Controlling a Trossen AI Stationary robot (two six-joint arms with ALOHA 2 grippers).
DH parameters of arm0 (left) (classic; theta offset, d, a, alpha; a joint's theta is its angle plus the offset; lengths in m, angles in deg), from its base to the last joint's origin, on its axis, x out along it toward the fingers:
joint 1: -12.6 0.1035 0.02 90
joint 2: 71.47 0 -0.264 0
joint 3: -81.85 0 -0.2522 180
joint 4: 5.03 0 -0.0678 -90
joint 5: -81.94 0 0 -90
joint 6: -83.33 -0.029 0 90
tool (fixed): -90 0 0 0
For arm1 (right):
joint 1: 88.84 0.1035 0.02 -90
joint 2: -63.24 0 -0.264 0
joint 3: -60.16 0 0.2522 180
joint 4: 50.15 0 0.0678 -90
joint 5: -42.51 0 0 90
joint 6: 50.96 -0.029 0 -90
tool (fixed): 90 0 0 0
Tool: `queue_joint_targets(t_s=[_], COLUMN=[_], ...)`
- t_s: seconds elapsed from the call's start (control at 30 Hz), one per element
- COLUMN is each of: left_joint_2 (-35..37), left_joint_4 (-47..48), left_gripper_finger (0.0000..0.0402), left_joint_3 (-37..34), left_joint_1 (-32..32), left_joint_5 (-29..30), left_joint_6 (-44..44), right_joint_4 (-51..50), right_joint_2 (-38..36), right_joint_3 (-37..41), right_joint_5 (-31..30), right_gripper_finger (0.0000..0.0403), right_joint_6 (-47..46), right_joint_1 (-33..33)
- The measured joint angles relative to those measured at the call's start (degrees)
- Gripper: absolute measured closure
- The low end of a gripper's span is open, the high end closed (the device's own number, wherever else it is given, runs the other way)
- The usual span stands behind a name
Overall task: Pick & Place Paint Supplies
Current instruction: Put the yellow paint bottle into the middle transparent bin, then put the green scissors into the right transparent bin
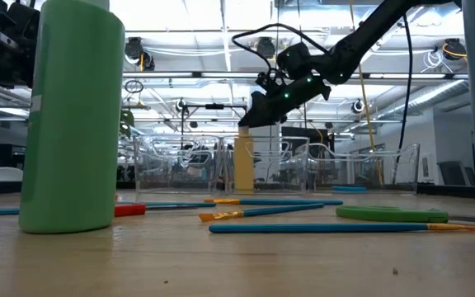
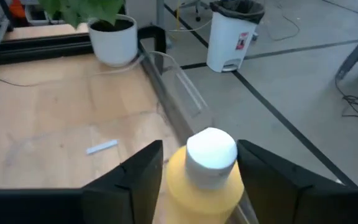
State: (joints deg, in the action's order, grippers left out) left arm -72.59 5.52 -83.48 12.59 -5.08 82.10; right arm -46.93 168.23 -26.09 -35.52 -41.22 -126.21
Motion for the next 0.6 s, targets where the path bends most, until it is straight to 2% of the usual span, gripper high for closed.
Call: queue_joint_targets(t_s=[0.13,0.27,0.6], left_joint_2=[0.0,0.0,0.0], left_joint_4=[0.0,0.0,0.0], left_gripper_finger=[0.0355,0.0355,0.0355], left_joint_3=[0.0,0.0,0.0], left_joint_1=[0.0,0.0,0.0], left_joint_5=[0.0,0.0,0.0], left_joint_6=[0.0,0.0,0.0], right_joint_4=[-1.3,-4.8,-25.5], right_joint_2=[-1.7,-6.9,-23.2], right_joint_3=[0.1,0.1,0.1], right_joint_5=[0.0,0.0,-0.1], right_gripper_finger=[0.0186,0.0175,0.0174], right_joint_6=[0.0,0.2,3.0], right_joint_1=[1.3,3.6,12.8])
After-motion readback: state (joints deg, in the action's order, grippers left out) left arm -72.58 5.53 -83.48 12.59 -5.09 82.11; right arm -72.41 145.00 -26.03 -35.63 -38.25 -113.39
